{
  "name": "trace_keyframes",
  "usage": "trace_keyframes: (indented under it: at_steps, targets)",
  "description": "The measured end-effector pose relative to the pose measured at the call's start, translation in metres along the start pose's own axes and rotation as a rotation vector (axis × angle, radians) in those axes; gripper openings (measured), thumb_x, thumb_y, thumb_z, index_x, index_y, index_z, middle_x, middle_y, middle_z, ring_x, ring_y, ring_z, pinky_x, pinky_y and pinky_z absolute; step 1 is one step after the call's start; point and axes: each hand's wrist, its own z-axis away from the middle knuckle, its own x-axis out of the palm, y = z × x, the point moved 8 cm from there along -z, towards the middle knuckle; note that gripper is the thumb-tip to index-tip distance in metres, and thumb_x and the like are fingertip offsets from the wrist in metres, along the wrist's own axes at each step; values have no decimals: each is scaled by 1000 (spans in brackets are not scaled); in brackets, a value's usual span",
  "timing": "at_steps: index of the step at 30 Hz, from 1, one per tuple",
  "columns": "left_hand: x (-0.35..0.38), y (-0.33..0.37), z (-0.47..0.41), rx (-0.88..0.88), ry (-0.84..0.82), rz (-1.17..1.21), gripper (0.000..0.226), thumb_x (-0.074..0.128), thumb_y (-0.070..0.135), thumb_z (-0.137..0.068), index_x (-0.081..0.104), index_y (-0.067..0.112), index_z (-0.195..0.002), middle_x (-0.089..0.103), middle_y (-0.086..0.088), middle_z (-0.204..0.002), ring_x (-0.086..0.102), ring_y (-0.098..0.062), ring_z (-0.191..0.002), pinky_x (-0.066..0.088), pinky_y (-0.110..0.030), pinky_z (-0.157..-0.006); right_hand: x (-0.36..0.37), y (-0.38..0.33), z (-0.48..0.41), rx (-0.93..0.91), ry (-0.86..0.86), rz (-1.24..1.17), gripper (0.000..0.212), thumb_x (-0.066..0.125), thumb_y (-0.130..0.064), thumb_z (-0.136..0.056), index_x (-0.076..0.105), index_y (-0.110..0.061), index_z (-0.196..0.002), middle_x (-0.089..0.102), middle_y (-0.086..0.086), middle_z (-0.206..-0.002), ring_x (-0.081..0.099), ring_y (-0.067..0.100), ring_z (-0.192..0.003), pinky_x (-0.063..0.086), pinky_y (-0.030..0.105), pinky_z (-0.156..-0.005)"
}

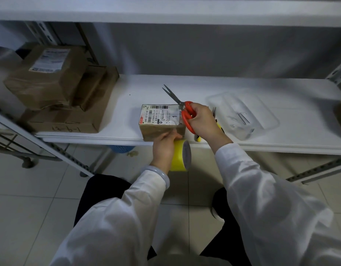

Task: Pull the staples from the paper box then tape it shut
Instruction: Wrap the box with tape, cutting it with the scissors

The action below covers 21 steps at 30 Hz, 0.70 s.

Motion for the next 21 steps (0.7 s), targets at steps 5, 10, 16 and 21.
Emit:
trace_keyframes:
  at_steps: [5, 10, 16, 21]
  targets:
    - [-1, -6, -1, -30, 18, -5, 33, 58, 16, -87, 61, 25, -55, 60, 12, -74, 51, -14, -79, 37, -32, -86, 2, 1, 4, -17, -21, 34, 8, 64, -16, -88, 56, -17, -90, 57, -5, -80, 52, 4, -70, 38, 1, -52]
    - [-3, -9, 0, -31, 36, 10, 33, 57, 20, -87, 62, 24, -54, 63, 7, -73, 55, -18, -84, 40, -34, -91, 2, 8, 5, -10, 5, -11, 20, 63, -13, -88, 59, -16, -107, 56, -12, -81, 53, 5, -67, 35, -1, -45]
    - [-4, -15, 0, -56, 42, 38, 30, 58, 27, -88, 63, 22, -58, 64, 6, -74, 56, -19, -86, 39, -34, -89, 2, 25, 3, 119, 7, -157, 43, 74, -8, -78, 57, -10, -118, 59, -4, -93, 54, 3, -74, 40, 1, -51]
    - [-5, -14, -4, -36, 69, 24, 50, 44, 48, -93, 67, 16, -63, 69, -3, -95, 56, -17, -92, 35, -26, -87, 4, 39, 6, 288, 68, -337, 47, 70, -16, -84, 50, -5, -125, 57, 0, -103, 55, 10, -83, 43, 10, -60]
